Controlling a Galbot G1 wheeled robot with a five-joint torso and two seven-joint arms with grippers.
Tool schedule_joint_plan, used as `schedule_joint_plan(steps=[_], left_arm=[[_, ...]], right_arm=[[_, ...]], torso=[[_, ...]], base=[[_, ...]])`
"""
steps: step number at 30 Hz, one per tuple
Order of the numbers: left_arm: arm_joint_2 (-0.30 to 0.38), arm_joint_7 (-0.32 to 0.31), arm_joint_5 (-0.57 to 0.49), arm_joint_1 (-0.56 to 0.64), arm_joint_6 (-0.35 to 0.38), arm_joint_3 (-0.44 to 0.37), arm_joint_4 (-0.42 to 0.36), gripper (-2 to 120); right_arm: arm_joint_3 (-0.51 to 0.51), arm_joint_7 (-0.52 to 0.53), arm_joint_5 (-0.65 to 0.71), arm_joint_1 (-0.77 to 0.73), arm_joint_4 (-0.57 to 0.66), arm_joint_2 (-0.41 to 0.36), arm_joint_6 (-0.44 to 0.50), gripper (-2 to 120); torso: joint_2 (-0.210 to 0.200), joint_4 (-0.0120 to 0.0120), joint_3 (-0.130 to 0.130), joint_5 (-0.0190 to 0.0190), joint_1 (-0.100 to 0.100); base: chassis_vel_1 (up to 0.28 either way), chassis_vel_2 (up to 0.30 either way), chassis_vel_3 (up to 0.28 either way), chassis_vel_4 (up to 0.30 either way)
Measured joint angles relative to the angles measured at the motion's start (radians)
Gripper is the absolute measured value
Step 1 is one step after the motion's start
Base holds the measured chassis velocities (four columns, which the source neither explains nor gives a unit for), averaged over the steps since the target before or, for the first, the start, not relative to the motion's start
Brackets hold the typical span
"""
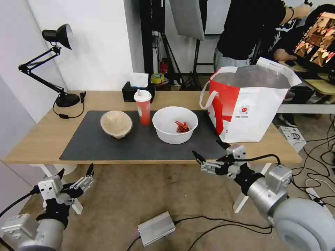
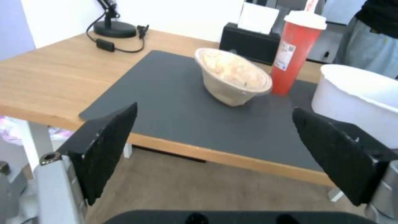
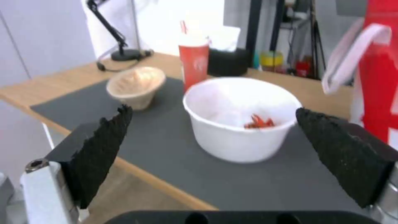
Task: Pick up the trash from the table and place it into the takeout bag.
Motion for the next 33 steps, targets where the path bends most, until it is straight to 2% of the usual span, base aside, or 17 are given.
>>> schedule_joint_plan(steps=[10,18,33], left_arm=[[0.004,0.005,0.000,-0.020,-0.002,0.008,0.012,100],[0.000,0.010,0.001,-0.024,-0.003,0.012,0.017,100],[-0.016,0.019,0.004,-0.026,-0.005,0.025,0.018,100]], right_arm=[[-0.038,-0.077,0.038,0.104,-0.054,-0.041,0.028,100],[-0.152,-0.150,0.084,0.279,-0.108,-0.085,0.040,100],[-0.354,-0.215,0.132,0.566,-0.217,-0.108,0.033,100]], torso=[[0.000,0.0000,0.000,-0.0001,0.000],[0.000,0.0001,0.000,-0.0001,0.000],[0.000,0.0000,0.000,-0.0001,0.000]], base=[[0.000,0.000,0.000,0.000],[0.000,0.000,0.000,0.000],[0.000,0.000,0.000,0.000]])
